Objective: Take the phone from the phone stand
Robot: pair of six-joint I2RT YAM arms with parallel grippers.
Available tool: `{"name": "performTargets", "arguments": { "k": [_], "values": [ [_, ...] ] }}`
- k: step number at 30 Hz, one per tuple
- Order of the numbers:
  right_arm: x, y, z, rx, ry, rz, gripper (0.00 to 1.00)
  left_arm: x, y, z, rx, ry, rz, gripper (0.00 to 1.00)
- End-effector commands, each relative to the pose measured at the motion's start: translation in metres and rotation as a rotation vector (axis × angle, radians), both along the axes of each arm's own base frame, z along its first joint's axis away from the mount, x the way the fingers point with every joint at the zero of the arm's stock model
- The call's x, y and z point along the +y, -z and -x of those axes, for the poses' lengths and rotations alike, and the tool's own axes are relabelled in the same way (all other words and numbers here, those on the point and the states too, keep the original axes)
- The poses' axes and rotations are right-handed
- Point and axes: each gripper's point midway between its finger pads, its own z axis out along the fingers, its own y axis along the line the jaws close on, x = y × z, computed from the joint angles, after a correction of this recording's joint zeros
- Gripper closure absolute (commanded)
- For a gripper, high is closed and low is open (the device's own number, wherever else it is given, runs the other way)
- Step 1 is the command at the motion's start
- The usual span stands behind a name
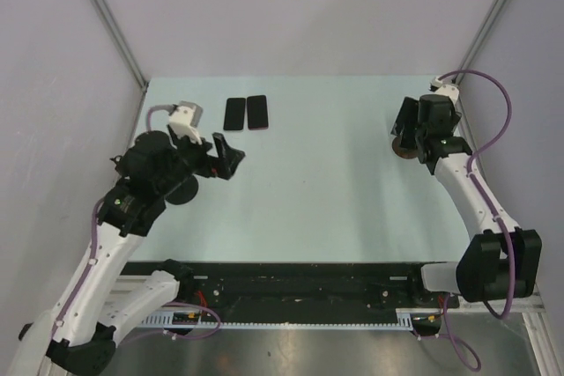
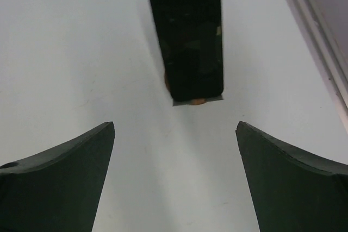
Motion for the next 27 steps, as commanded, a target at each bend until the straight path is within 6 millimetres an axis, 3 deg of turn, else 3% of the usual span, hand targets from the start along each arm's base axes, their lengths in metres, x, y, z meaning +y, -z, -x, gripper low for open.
{"name": "performTargets", "arguments": {
  "k": [1,2,3,4,6,9,14,20,27],
  "values": [
    [-0.03,-0.014,-0.032,-0.09,0.092,0.005,0.0,-0.056,0.028,0.01,-0.006,0.21,0.045,0.0],
    [-0.034,-0.016,-0.038,-0.106,0.088,0.024,0.0,-0.063,0.053,0.012,0.035,0.228,0.041,0.0],
    [-0.036,-0.013,-0.043,-0.109,0.078,0.024,0.0,-0.075,0.054,0.012,0.007,0.261,0.059,0.0],
    [-0.042,-0.004,-0.049,-0.094,0.079,0.027,0.0,-0.081,0.063,0.013,0.015,0.278,0.061,0.0],
    [-0.047,-0.003,-0.06,-0.118,0.057,0.007,0.0,-0.092,0.087,0.012,0.047,0.302,0.041,0.0],
    [-0.052,0.005,-0.073,-0.124,0.028,0.046,0.0,-0.096,0.112,0.008,0.078,0.298,-0.012,0.0],
    [-0.062,0.012,-0.091,-0.15,0.027,0.078,0.0,-0.095,0.132,-0.002,0.084,0.283,-0.075,0.0],
    [-0.056,0.021,-0.107,-0.155,-0.052,0.092,0.0,-0.097,0.15,-0.003,0.127,0.283,-0.091,0.0],
    [-0.064,0.036,-0.119,-0.113,-0.038,0.115,0.0,-0.092,0.148,-0.005,0.108,0.26,-0.102,0.0]
  ]
}}
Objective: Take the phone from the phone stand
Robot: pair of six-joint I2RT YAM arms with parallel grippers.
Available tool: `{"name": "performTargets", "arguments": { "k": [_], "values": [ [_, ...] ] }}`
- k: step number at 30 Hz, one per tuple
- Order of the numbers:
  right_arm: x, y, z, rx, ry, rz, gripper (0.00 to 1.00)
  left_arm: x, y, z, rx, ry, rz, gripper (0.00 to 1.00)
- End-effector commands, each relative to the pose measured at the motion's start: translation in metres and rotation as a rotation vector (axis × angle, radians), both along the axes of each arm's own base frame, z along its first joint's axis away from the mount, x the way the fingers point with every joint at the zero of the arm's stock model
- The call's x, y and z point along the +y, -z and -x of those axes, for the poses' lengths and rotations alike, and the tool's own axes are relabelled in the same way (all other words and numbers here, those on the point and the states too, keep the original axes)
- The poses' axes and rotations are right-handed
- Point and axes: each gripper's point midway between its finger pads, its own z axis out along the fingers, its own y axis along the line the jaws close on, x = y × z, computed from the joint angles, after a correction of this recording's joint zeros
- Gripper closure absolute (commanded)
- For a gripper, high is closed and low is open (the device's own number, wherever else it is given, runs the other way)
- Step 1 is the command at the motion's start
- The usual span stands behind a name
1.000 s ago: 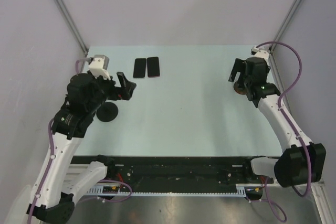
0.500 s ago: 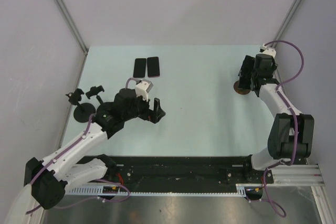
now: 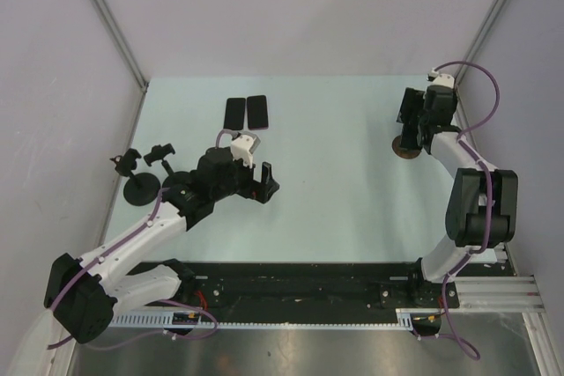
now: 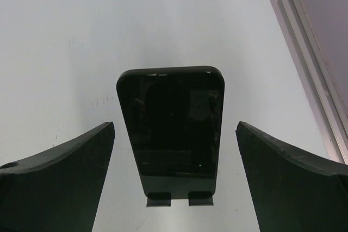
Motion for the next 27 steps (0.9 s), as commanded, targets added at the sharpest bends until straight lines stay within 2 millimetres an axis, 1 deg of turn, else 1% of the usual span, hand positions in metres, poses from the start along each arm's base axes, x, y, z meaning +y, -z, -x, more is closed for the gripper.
{"name": "performTargets", "arguments": {
  "k": [1,5,9,11,12,14,15,17,18,22,23,25,26,27],
  "values": [
    [-0.006,-0.02,-0.021,-0.069,-0.005,0.028,0.0,-0.001,-0.014,-0.006,-0.07,0.0,0.01,0.0],
    [-0.005,-0.01,-0.024,-0.047,-0.015,0.027,0.0,-0.002,-0.015,-0.007,-0.067,-0.001,0.016,0.0],
    [-0.005,0.004,-0.021,-0.002,-0.013,0.025,0.0,-0.003,-0.015,-0.006,-0.057,-0.002,0.025,0.0],
    [-0.006,0.006,-0.019,0.009,-0.012,0.027,0.03,-0.004,-0.016,-0.006,-0.057,0.0,0.03,0.0],
    [-0.007,0.007,-0.017,0.017,-0.007,0.031,0.07,-0.005,-0.016,-0.005,-0.055,0.0,0.032,0.0],
    [-0.008,0.001,-0.016,0.01,-0.001,0.036,0.13,-0.005,-0.017,-0.005,-0.057,0.0,0.037,0.0],
    [-0.008,0.001,-0.016,0.009,-0.002,0.036,0.18,-0.004,-0.015,-0.005,-0.053,-0.001,0.033,0.0],
    [-0.007,0.0,-0.016,0.007,-0.005,0.04,0.23,-0.004,-0.015,-0.005,-0.052,-0.002,0.034,0.0],
    [-0.008,0.001,-0.016,0.01,-0.003,0.042,0.3,-0.005,-0.016,-0.005,-0.053,0.0,0.034,0.0],
    [-0.007,0.004,-0.014,0.023,-0.012,0.041,0.47,-0.005,-0.015,-0.004,-0.048,0.002,0.038,0.0],
    [-0.006,0.0,-0.014,0.017,-0.016,0.039,0.56,-0.005,-0.016,-0.004,-0.048,0.003,0.041,0.0],
    [-0.005,-0.007,-0.013,0.003,-0.017,0.035,0.67,-0.005,-0.02,-0.002,-0.054,0.001,0.054,0.0],
    [-0.004,-0.016,-0.011,-0.013,-0.016,0.037,0.74,-0.005,-0.021,-0.002,-0.054,0.003,0.057,0.0],
    [-0.003,-0.021,-0.01,-0.025,-0.016,0.035,0.78,-0.005,-0.022,-0.001,-0.057,0.001,0.063,0.0]
  ]
}}
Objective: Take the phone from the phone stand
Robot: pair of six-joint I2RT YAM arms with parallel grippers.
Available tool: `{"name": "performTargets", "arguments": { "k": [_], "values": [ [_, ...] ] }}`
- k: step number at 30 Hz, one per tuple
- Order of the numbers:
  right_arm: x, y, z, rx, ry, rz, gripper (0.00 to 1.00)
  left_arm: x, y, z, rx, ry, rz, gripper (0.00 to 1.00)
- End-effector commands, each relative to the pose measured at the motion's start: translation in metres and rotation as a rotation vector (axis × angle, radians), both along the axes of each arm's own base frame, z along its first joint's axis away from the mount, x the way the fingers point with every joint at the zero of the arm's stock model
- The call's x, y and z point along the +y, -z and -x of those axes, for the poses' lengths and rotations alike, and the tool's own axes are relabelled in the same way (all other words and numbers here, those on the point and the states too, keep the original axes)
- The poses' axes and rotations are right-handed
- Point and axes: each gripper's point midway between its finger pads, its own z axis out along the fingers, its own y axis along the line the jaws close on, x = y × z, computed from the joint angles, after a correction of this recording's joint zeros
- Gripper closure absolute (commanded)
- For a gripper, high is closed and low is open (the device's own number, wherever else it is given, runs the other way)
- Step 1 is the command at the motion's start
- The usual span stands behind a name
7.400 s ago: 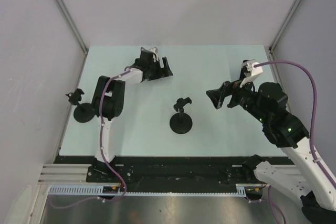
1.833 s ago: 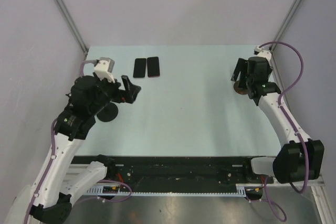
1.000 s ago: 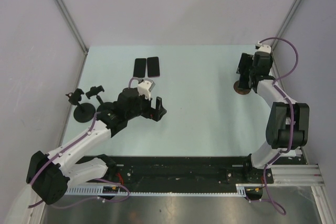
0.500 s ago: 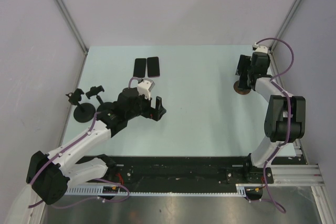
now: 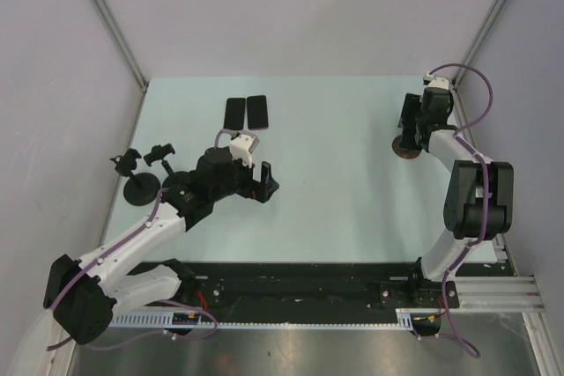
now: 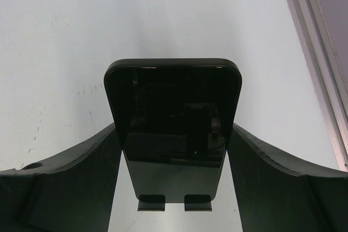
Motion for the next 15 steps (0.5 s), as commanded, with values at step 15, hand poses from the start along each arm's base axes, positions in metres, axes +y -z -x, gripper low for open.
{"name": "performTargets", "arguments": {
  "k": [15],
  "values": [
    [0.023,-0.147,0.031,-0.292,0.013,-0.097,1.0,-0.021,-0.06,0.004,-0.072,0.042,0.166,0.0]
  ]
}}
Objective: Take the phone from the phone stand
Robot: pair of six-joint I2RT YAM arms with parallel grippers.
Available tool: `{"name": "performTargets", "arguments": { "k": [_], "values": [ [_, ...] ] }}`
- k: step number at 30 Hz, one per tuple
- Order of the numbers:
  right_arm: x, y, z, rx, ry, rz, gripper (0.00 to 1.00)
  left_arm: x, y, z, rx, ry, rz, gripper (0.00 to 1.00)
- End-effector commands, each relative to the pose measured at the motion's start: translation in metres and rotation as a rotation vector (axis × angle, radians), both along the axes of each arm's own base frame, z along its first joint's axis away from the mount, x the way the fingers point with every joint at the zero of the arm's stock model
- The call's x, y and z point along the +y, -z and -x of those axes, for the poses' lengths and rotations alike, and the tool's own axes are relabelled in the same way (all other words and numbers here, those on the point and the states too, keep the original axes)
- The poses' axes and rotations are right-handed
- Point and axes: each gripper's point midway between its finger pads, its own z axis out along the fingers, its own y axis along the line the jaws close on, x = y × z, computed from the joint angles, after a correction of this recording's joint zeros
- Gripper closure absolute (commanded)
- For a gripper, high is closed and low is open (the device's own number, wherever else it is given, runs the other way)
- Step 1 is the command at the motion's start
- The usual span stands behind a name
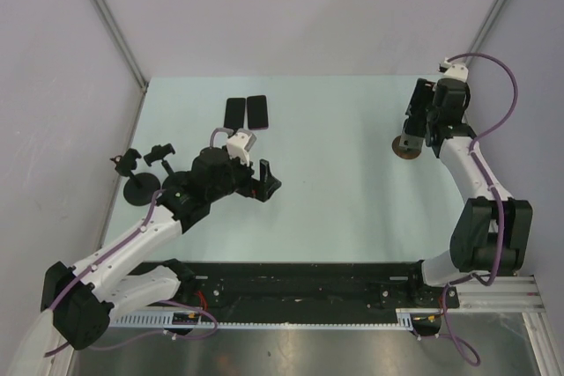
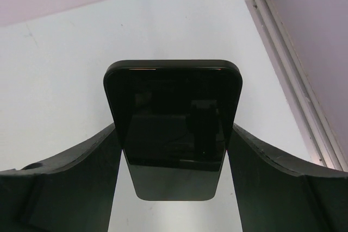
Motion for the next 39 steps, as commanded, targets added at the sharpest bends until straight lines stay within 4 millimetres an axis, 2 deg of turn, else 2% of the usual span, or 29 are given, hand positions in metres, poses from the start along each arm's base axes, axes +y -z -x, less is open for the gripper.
{"name": "performTargets", "arguments": {
  "k": [1,2,5,7,8,12,14,18,23,26,31,34,39],
  "values": [
    [0.024,-0.068,0.011,-0.159,-0.017,-0.091,1.0,-0.019,-0.044,-0.002,-0.058,0.032,0.101,0.0],
    [0.028,-0.069,0.016,-0.152,-0.02,-0.11,1.0,-0.022,-0.051,-0.003,-0.071,0.037,0.114,0.0],
    [0.06,-0.081,0.03,-0.164,-0.062,-0.204,1.0,-0.031,-0.061,-0.005,-0.079,0.038,0.154,0.0],
    [0.074,-0.084,0.04,-0.157,-0.07,-0.264,1.0,-0.038,-0.065,-0.006,-0.072,0.031,0.186,0.0],
    [0.087,-0.093,0.047,-0.172,-0.1,-0.285,1.0,-0.042,-0.072,-0.008,-0.087,0.034,0.209,0.0],
    [0.119,-0.105,0.069,-0.168,-0.16,-0.377,1.0,-0.063,-0.089,-0.009,-0.112,0.073,0.268,0.0],
    [0.133,-0.103,0.079,-0.141,-0.18,-0.44,1.0,-0.074,-0.097,-0.01,-0.129,0.1,0.311,0.0],
    [0.17,-0.11,0.104,-0.122,-0.266,-0.525,1.0,-0.101,-0.101,-0.006,-0.136,0.164,0.316,0.0],
    [0.205,-0.112,0.129,-0.105,-0.356,-0.646,1.0,-0.125,-0.098,-0.006,-0.127,0.203,0.309,0.0],
    [0.218,-0.111,0.141,-0.095,-0.397,-0.688,1.0,-0.137,-0.102,-0.002,-0.129,0.234,0.321,0.01],
    [0.232,-0.106,0.157,-0.069,-0.45,-0.736,1.0,-0.149,-0.097,-0.005,-0.106,0.243,0.32,0.06],
    [0.235,-0.104,0.163,-0.064,-0.462,-0.746,1.0,-0.156,-0.095,-0.004,-0.105,0.262,0.312,0.11],
    [0.238,-0.101,0.169,-0.056,-0.474,-0.758,1.0,-0.168,-0.089,0.001,-0.079,0.303,0.311,0.27]
  ]
}}
